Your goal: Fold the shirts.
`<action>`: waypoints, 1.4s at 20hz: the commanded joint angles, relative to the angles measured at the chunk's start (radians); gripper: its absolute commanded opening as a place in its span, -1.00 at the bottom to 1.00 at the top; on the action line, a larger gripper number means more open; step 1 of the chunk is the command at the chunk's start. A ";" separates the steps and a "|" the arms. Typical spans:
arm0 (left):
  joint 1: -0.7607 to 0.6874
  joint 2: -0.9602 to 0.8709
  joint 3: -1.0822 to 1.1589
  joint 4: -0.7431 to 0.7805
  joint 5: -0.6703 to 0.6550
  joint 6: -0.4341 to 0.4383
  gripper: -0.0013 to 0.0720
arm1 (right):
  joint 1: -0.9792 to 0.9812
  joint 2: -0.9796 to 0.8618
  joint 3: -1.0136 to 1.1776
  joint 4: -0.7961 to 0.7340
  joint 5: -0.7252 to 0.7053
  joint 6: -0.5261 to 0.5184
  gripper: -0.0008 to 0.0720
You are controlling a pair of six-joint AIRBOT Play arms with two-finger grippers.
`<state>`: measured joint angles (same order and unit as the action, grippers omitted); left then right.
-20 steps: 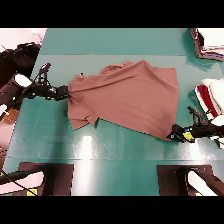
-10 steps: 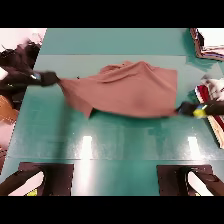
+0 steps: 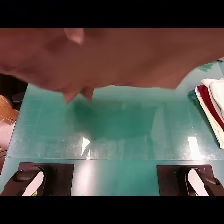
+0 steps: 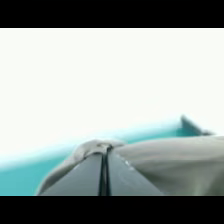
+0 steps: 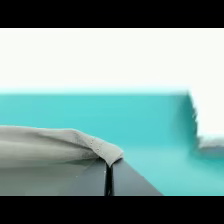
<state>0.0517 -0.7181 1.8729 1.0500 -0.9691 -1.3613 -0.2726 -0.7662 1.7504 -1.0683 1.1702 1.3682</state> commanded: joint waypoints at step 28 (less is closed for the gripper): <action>0.001 -0.889 -0.248 0.008 0.033 -0.019 -0.89 | 0.260 -1.009 0.131 -0.132 0.096 0.003 -0.93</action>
<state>0.0521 -1.5715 1.5753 1.0630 -0.9264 -1.3842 -0.0116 -1.7226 1.8160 -1.2251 1.2743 1.3727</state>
